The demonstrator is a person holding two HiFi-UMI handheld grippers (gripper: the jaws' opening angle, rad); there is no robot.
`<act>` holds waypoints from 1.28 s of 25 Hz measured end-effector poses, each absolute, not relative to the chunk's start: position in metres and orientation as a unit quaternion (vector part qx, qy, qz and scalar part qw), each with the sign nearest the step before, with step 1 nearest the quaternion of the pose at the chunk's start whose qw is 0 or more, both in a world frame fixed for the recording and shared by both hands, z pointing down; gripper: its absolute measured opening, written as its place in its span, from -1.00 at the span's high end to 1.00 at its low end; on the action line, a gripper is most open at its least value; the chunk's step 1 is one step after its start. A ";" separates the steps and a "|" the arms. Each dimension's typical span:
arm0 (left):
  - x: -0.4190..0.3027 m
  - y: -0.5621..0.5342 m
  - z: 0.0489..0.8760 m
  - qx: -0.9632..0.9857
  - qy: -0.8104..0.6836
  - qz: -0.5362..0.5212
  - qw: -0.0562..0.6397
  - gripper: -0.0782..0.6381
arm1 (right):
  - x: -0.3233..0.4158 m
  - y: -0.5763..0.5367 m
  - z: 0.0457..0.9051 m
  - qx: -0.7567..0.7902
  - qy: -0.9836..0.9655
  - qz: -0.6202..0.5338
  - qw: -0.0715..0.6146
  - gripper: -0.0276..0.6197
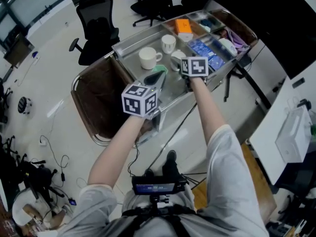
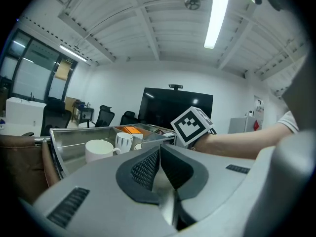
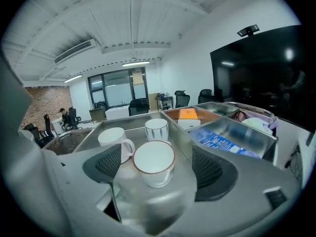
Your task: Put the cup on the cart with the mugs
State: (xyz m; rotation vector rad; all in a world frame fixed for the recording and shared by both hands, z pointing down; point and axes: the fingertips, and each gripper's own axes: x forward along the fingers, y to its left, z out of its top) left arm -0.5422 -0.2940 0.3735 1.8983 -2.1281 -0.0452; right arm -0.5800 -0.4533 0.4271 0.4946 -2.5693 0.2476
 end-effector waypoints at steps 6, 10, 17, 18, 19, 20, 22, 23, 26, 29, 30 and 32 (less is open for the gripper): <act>-0.526 -0.271 0.367 0.670 -0.729 -0.012 0.136 0.75 | -0.540 -0.426 0.393 0.189 -0.954 0.098 0.211 -0.32; -0.509 -0.248 0.361 0.678 -0.723 -0.009 0.129 0.75 | -0.501 -0.403 0.371 0.200 -0.960 0.080 0.180 0.11; -0.476 -0.189 0.359 0.688 -0.716 -0.010 0.116 0.75 | -0.424 -0.333 0.361 0.215 -0.962 0.066 0.152 0.75; -0.471 -0.178 0.359 0.689 -0.715 -0.009 0.115 0.75 | -0.413 -0.321 0.360 0.216 -0.962 0.065 0.151 0.80; -0.467 -0.168 0.358 0.690 -0.715 -0.008 0.113 0.75 | -0.403 -0.308 0.358 0.218 -0.962 0.065 0.151 0.86; -0.463 -0.159 0.359 0.691 -0.715 -0.006 0.111 0.75 | -0.393 -0.297 0.357 0.219 -0.962 0.065 0.151 0.90; -0.457 -0.144 0.361 0.690 -0.716 0.002 0.104 0.75 | -0.378 -0.281 0.362 0.221 -0.962 0.067 0.149 0.91; -0.453 -0.138 0.363 0.690 -0.717 0.007 0.100 0.75 | -0.370 -0.274 0.367 0.222 -0.961 0.069 0.148 0.91; -0.441 -0.121 0.371 0.688 -0.719 0.018 0.096 0.75 | -0.343 -0.255 0.384 0.227 -0.959 0.075 0.150 0.91; -0.428 -0.104 0.383 0.684 -0.722 0.031 0.097 0.75 | -0.315 -0.241 0.401 0.234 -0.957 0.090 0.147 0.91; -0.424 -0.099 0.387 0.682 -0.724 0.035 0.098 0.75 | -0.305 -0.237 0.406 0.237 -0.956 0.095 0.144 0.91; -0.415 -0.089 0.397 0.677 -0.728 0.041 0.101 0.75 | -0.283 -0.232 0.417 0.244 -0.954 0.106 0.139 0.91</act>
